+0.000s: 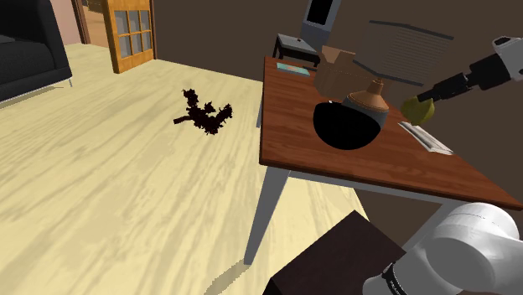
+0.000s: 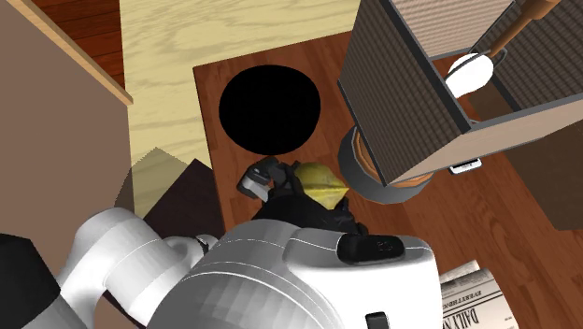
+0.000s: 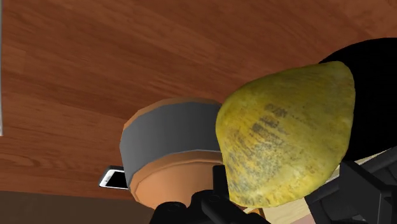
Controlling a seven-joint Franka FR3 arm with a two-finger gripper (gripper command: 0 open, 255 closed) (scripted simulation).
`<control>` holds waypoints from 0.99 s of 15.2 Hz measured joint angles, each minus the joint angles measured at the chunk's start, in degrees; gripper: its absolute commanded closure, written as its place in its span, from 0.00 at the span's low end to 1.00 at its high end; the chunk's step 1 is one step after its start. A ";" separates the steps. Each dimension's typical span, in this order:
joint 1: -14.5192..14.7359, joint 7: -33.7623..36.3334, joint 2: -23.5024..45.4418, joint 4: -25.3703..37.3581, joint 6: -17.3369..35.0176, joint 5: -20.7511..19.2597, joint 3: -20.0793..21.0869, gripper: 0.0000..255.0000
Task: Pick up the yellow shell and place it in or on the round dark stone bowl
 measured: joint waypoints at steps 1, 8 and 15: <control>0.25 0.18 0.38 0.77 -0.34 0.19 0.24 1.00; 1.81 1.62 3.04 6.62 -3.32 1.57 2.09 1.00; 4.05 8.99 6.95 5.45 1.81 5.49 10.25 1.00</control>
